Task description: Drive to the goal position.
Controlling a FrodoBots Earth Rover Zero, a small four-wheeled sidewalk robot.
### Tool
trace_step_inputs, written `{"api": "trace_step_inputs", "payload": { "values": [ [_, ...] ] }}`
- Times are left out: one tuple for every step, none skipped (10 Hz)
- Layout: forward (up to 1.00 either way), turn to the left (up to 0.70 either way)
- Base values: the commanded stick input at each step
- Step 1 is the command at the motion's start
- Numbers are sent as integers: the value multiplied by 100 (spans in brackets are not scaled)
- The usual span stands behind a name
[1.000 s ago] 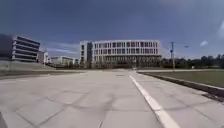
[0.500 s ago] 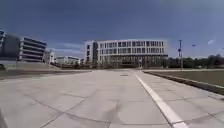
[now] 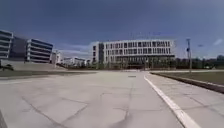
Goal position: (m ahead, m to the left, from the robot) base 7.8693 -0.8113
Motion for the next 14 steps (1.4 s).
{"api": "trace_step_inputs", "payload": {
  "values": [
    [70,-1],
    [70,-1],
    [70,-20],
    [70,-27],
    [70,-33],
    [70,-10],
    [70,-1],
    [70,-1],
    [70,-1],
    [70,-1],
    [70,-1],
    [70,-1],
    [70,-1],
    [70,-1]
  ]
}}
